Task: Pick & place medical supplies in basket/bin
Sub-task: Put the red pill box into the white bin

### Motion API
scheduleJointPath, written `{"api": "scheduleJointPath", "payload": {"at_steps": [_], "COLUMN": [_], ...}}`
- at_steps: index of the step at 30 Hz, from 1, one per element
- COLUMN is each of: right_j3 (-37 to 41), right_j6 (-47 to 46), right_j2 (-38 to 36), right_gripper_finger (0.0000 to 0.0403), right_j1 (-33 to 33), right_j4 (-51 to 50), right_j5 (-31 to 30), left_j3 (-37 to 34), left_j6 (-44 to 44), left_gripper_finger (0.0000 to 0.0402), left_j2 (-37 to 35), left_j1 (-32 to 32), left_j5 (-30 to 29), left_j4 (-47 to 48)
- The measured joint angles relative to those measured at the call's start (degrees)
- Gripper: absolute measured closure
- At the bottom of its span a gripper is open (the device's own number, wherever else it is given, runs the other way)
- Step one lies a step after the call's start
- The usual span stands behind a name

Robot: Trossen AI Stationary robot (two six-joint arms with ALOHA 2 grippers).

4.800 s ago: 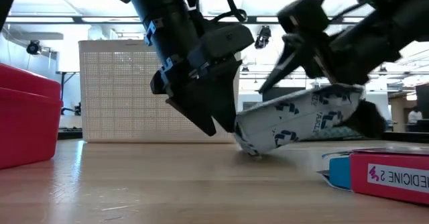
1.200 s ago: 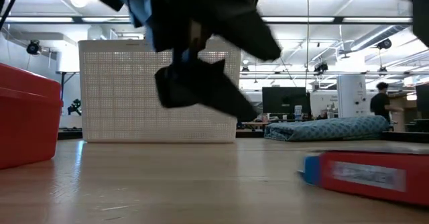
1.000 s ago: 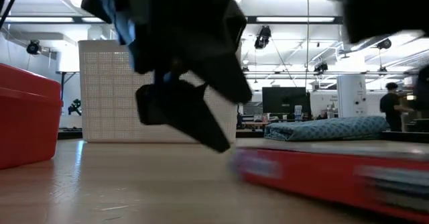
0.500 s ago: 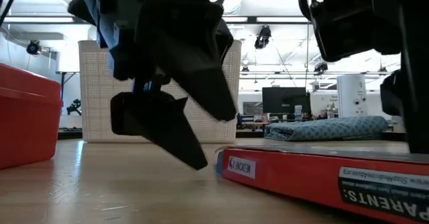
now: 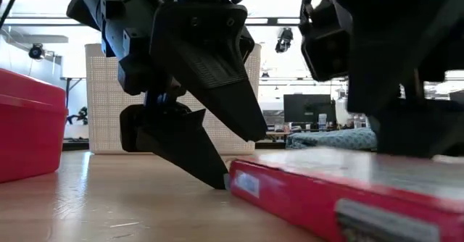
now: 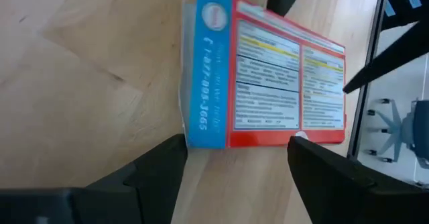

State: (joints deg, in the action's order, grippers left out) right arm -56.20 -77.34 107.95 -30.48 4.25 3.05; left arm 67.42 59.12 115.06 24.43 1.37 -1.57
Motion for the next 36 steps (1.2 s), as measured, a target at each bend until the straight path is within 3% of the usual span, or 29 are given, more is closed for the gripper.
{"api": "scheduleJointPath", "payload": {"at_steps": [11, 24, 29, 32, 36], "right_j3": [-4.6, -10.5, -10.3, -10.4, -10.4], "right_j6": [6.3, 5.8, 6.4, 6.4, 7.5], "right_j2": [0.6, 9.2, 8.1, 7.6, 7.4], "right_gripper_finger": [0.0113, 0.0149, 0.0158, 0.0163, 0.0170], "right_j1": [0.5, 0.8, 0.8, 0.8, 1.3], "right_j4": [1.1, 0.5, -2.2, -6.2, -7.7], "right_j5": [0.3, 5.0, 4.5, 3.2, 1.7], "left_j3": [0.0, -0.2, -0.5, -0.6, -1.0], "left_j6": [-0.5, -4.2, -6.1, -2.9, 3.9], "left_gripper_finger": [0.0156, 0.0156, 0.0156, 0.0156, 0.0156], "left_j2": [0.2, -1.9, -8.1, -11.1, -10.4], "left_j1": [0.0, 0.0, -0.3, 1.4, 3.4], "left_j5": [-1.0, -1.6, -3.6, -2.3, 2.7], "left_j4": [0.4, 1.9, 13.3, 21.5, 19.5]}}
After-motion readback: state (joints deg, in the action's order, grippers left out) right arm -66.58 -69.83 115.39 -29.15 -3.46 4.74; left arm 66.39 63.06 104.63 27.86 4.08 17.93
